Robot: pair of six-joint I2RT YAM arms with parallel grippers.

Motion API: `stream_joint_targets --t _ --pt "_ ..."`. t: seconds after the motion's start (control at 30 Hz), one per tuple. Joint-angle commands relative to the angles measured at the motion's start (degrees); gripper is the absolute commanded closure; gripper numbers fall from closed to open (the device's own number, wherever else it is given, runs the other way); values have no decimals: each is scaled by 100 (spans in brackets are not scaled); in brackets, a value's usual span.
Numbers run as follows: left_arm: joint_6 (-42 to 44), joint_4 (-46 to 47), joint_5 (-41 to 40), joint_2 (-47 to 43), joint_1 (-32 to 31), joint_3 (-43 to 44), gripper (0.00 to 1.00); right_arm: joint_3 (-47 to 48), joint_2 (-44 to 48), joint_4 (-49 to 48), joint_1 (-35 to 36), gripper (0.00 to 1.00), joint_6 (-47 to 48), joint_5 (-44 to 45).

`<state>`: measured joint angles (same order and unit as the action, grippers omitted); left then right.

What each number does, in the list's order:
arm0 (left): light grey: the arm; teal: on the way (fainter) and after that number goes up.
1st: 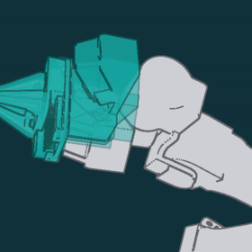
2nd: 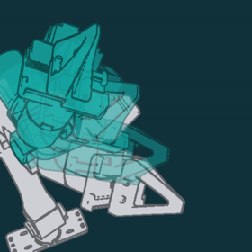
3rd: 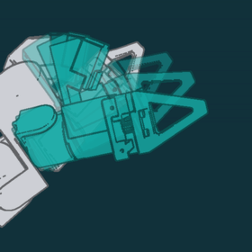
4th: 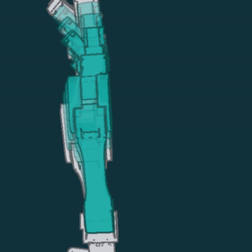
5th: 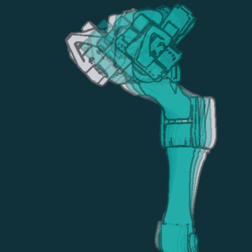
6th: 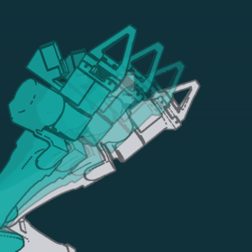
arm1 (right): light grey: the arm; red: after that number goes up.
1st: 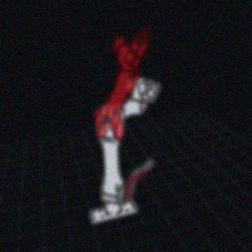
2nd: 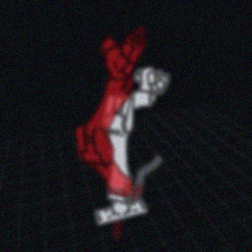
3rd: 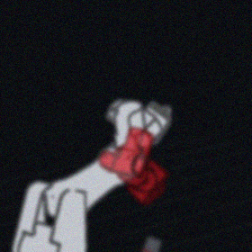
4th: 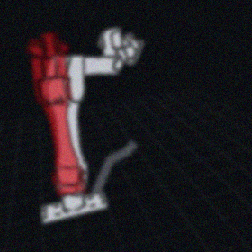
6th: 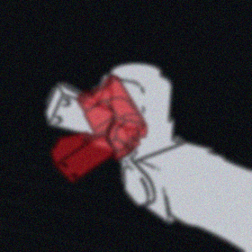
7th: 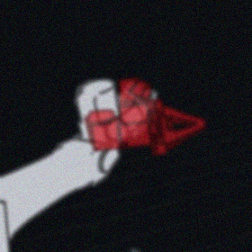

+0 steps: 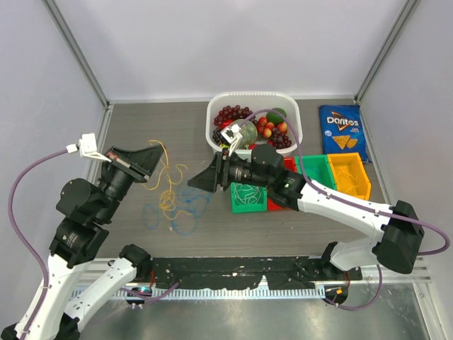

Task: Untangle the cables

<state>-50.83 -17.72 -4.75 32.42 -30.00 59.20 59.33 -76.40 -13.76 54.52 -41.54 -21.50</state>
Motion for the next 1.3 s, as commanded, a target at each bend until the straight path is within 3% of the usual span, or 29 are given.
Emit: stream_joint_targets --t 0.0,0.2,0.43,0.63,1.03,1.1,1.2,1.27 --pt "-146 365 45 -70 -15 -31 100 131 3 -550 225 39 -338 435" --pt "-243 435 106 -61 -15 -128 100 447 -164 -128 269 49 -92 1033" --pt "-314 550 212 -8 -15 -242 100 676 -498 -153 269 50 32 1042" --pt "-366 559 229 -70 -6 -277 100 790 -815 -399 278 58 -100 885" --pt "-366 532 212 -105 -15 -260 100 755 -868 -478 419 59 -118 831" --pt "-375 532 229 -87 -15 -251 100 782 -894 -470 419 68 -100 840" --pt "-288 419 194 -96 -6 -129 100 747 -824 -172 419 99 23 1478" --pt "-86 95 46 -122 -15 152 100 729 -701 485 332 99 111 2520"
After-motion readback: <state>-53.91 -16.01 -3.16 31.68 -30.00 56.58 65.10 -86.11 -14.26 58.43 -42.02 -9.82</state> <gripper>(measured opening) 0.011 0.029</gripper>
